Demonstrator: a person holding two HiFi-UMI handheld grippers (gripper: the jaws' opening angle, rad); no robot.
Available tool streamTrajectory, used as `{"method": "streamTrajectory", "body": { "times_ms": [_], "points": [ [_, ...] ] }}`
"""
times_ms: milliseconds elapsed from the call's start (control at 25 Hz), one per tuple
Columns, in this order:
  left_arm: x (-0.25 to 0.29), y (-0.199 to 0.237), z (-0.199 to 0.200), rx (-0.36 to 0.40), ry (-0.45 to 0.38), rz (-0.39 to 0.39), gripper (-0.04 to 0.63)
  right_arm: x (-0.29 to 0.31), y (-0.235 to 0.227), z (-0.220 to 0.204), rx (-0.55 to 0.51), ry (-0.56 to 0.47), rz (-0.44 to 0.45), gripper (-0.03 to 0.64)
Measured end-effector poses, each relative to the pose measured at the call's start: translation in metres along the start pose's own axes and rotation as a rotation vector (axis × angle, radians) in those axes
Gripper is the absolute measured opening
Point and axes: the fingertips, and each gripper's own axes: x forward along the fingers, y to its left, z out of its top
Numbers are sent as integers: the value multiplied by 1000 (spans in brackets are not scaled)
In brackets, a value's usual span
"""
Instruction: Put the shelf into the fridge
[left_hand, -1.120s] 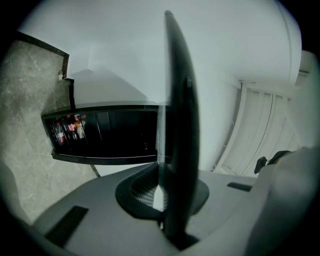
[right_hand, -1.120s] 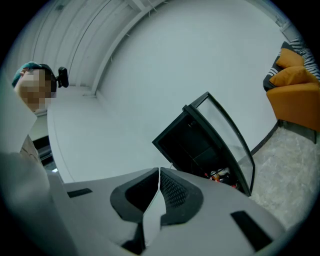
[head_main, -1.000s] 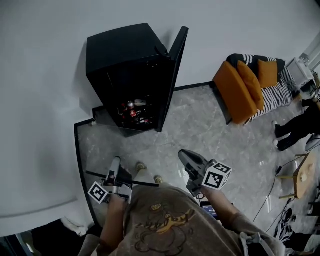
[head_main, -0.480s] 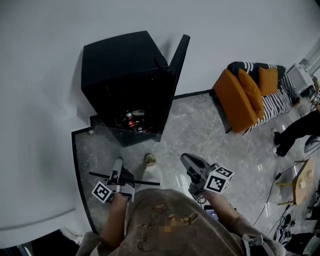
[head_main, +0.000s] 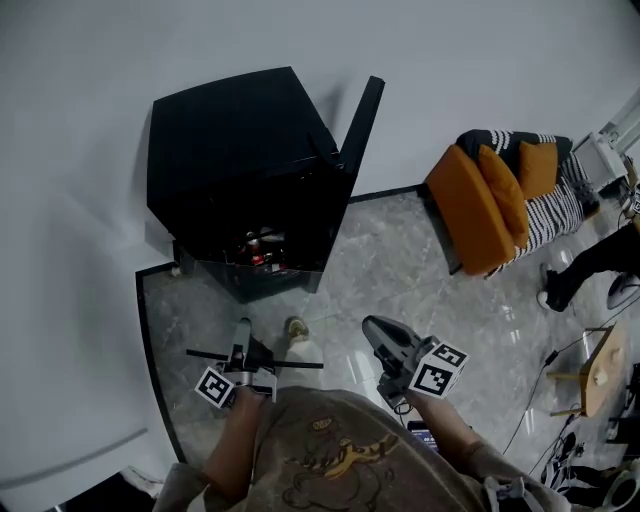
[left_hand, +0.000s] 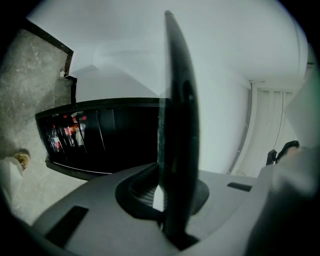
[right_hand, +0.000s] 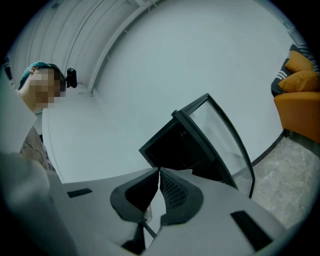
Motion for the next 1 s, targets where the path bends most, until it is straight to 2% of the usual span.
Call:
{"method": "streamTrajectory", "body": {
  "times_ms": [320, 560, 1000],
  "points": [
    [33, 37, 5, -23, -36, 46, 15, 31, -22, 13, 0, 25, 15, 25],
    [57, 64, 13, -62, -98, 68, 15, 45, -33, 16, 10, 50, 12, 25],
    [92, 107, 29, -60, -138, 105, 15, 59, -53, 18, 26, 96, -18, 25]
  ]
}}
